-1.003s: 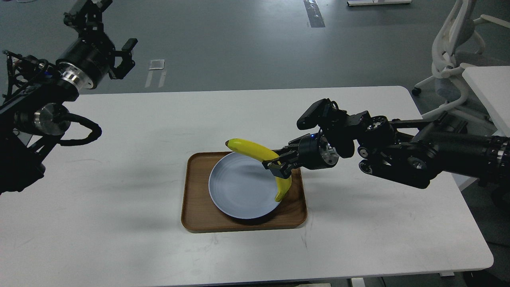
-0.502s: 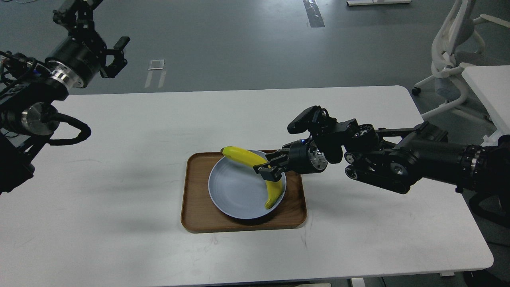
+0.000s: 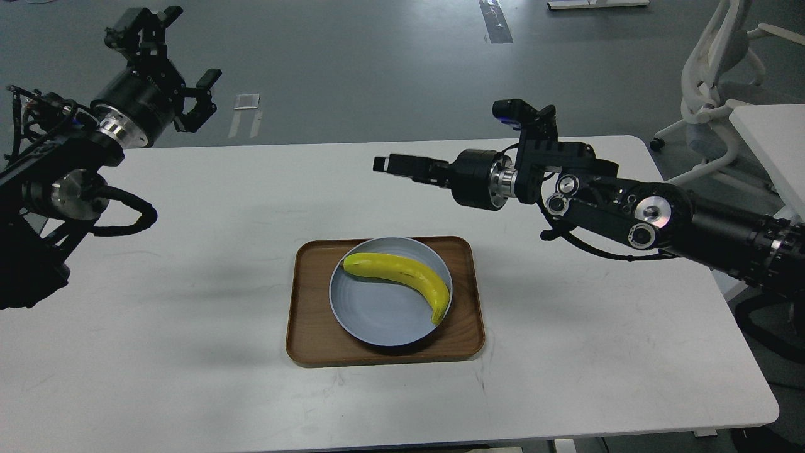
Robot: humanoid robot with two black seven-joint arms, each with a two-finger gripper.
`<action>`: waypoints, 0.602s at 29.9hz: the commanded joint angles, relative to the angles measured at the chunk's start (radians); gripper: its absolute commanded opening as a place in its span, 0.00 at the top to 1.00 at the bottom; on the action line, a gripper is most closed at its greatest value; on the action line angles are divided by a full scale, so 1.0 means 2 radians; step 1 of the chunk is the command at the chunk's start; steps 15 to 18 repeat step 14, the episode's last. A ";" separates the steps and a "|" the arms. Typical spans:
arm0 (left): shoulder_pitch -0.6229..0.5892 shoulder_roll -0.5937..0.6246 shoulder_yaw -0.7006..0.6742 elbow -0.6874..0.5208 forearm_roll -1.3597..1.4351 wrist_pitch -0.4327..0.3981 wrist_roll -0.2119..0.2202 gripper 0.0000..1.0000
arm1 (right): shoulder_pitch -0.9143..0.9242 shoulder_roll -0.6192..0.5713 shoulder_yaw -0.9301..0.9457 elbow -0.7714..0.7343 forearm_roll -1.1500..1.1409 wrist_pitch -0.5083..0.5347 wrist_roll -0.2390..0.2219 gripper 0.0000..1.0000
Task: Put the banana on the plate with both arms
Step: 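Lower the banana onto the plate and open the right gripper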
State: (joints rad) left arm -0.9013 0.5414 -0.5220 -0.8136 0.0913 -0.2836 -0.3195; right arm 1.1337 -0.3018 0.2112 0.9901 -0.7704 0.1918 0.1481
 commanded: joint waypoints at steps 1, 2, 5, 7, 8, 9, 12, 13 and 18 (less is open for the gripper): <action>0.001 -0.007 -0.001 0.000 0.000 0.000 -0.001 0.01 | -0.020 -0.019 0.082 -0.005 0.147 -0.022 -0.042 0.01; 0.001 -0.008 -0.001 0.000 0.000 0.000 -0.001 0.01 | -0.026 -0.023 0.098 -0.007 0.168 -0.032 -0.048 0.01; 0.001 -0.016 -0.002 0.000 -0.003 0.000 -0.001 0.01 | -0.059 -0.026 0.176 -0.042 0.244 -0.082 -0.068 0.00; 0.001 -0.020 -0.003 0.000 -0.006 0.000 -0.001 0.01 | -0.083 -0.026 0.212 -0.061 0.263 -0.092 -0.068 0.00; 0.001 -0.021 -0.004 0.000 -0.006 0.000 -0.001 0.01 | -0.091 -0.027 0.223 -0.064 0.266 -0.092 -0.068 0.00; 0.003 -0.024 -0.006 0.000 -0.007 0.000 -0.001 0.01 | -0.112 -0.029 0.242 -0.064 0.266 -0.092 -0.068 0.00; 0.010 -0.034 -0.007 0.000 -0.008 0.000 0.000 0.01 | -0.159 -0.029 0.283 -0.042 0.267 -0.088 -0.066 0.00; 0.010 -0.035 -0.007 0.000 -0.008 0.000 0.000 0.01 | -0.167 -0.029 0.292 -0.038 0.267 -0.089 -0.066 0.00; 0.011 -0.037 -0.008 0.000 -0.009 0.000 -0.001 0.01 | -0.174 -0.029 0.301 -0.036 0.267 -0.089 -0.065 0.00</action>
